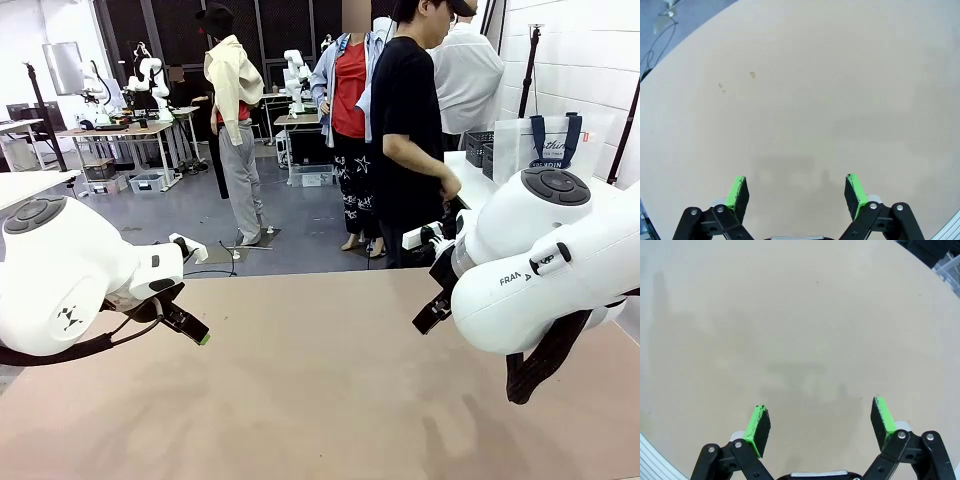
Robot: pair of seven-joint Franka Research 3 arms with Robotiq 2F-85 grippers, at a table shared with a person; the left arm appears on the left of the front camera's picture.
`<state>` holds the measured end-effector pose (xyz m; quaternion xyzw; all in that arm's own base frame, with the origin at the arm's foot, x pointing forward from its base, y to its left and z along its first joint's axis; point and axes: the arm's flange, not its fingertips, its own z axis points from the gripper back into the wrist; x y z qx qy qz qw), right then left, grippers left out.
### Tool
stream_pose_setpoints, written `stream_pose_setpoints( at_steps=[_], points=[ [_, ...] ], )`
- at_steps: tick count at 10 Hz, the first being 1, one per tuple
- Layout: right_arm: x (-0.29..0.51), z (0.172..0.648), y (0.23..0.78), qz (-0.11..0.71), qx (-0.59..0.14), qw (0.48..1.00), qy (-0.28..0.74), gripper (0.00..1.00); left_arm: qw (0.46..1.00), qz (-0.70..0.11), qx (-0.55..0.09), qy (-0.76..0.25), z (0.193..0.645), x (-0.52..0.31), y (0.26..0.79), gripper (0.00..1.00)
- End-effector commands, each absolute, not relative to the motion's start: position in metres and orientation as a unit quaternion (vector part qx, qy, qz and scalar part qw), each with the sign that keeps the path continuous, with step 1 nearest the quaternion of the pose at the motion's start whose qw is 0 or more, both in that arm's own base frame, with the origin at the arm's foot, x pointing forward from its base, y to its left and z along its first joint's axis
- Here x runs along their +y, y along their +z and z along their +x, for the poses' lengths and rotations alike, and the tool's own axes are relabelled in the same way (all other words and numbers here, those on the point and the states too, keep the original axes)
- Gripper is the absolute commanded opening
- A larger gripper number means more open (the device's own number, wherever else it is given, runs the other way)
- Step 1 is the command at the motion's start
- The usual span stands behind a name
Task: Transfer purchased items from the store into the shopping bag.
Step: Open the Reusable shopping bag in the center of the table.
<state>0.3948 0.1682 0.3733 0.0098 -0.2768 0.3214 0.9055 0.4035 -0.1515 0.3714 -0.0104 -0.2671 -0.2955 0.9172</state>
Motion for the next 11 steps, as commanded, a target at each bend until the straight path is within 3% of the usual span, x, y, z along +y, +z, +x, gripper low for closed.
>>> stream_pose_setpoints(
  at_steps=[1, 4, 11],
  points=[
    [0.168, 0.395, 0.373, 0.010, -0.277, 0.906, 0.321, 1.00, 0.917, -0.010, -0.267, -0.295, 0.404, -0.151, 0.371, 1.00],
    [0.190, 0.386, 0.383, 0.057, -0.243, 0.900, 0.358, 1.00, 0.920, -0.046, -0.232, -0.313, 0.395, -0.157, 0.387, 1.00],
    [0.177, 0.395, 0.397, 0.058, -0.256, 0.900, 0.349, 1.00, 0.916, -0.076, -0.230, -0.319, 0.397, -0.155, 0.390, 1.00]
  ],
)
